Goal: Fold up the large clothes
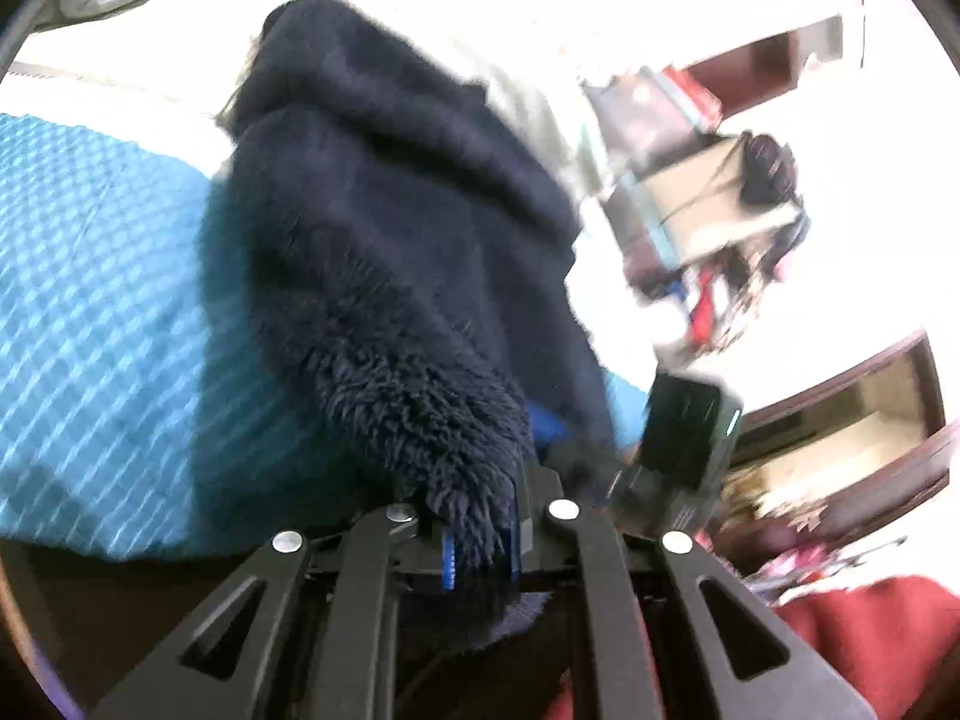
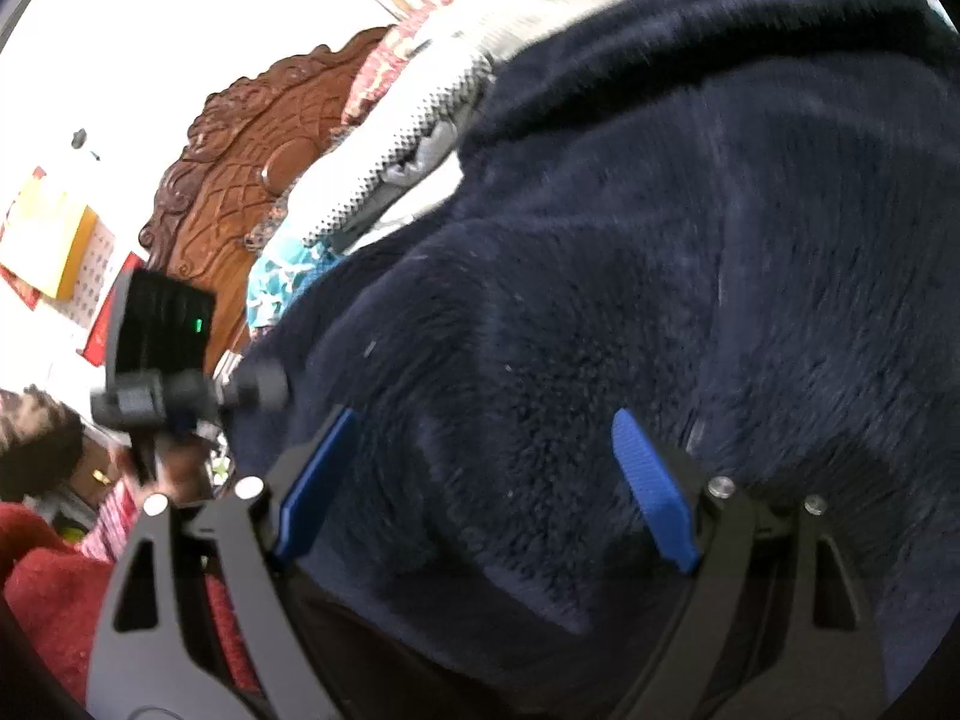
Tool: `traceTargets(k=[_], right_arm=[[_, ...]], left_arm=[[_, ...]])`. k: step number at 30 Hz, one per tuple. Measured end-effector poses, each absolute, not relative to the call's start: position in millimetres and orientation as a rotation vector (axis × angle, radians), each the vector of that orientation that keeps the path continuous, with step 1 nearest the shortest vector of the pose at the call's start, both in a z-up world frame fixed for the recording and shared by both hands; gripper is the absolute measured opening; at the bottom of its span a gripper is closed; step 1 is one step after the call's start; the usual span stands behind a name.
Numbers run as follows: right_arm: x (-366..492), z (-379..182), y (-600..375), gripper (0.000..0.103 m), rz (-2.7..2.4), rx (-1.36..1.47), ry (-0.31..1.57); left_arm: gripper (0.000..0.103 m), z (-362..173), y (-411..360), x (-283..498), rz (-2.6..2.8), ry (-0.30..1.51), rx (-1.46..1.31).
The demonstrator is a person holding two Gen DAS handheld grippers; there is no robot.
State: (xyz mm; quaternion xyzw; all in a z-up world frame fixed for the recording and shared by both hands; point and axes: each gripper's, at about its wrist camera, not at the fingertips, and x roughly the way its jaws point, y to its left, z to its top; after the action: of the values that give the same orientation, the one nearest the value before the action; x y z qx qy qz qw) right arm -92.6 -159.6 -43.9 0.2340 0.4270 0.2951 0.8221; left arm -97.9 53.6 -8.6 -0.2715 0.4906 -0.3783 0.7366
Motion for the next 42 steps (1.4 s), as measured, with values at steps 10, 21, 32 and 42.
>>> traceTargets(k=[10,21,32,42], right_arm=[[-97.4,-42.9,-176.9,0.083,0.588,0.525,0.916],[-149.8,-15.2,-299.9,0.083,0.254,0.571,0.833],[-180.2,-29.9,-351.1,0.083,0.102,0.707,0.831],[-183.7,-32.2,-344.6,0.083,0.124,0.693,0.846]], left_arm=[[0.032,-42.6,17.8,-24.6,-0.665,1.194,-0.822],[0.033,-58.3,-8.4,0.0,-0.66,1.251,-0.753],[0.033,-35.4,1.0,-3.2,-0.722,1.232,-0.623],[0.034,-72.5,3.3,-1.4,-0.689,1.337,-0.625]])
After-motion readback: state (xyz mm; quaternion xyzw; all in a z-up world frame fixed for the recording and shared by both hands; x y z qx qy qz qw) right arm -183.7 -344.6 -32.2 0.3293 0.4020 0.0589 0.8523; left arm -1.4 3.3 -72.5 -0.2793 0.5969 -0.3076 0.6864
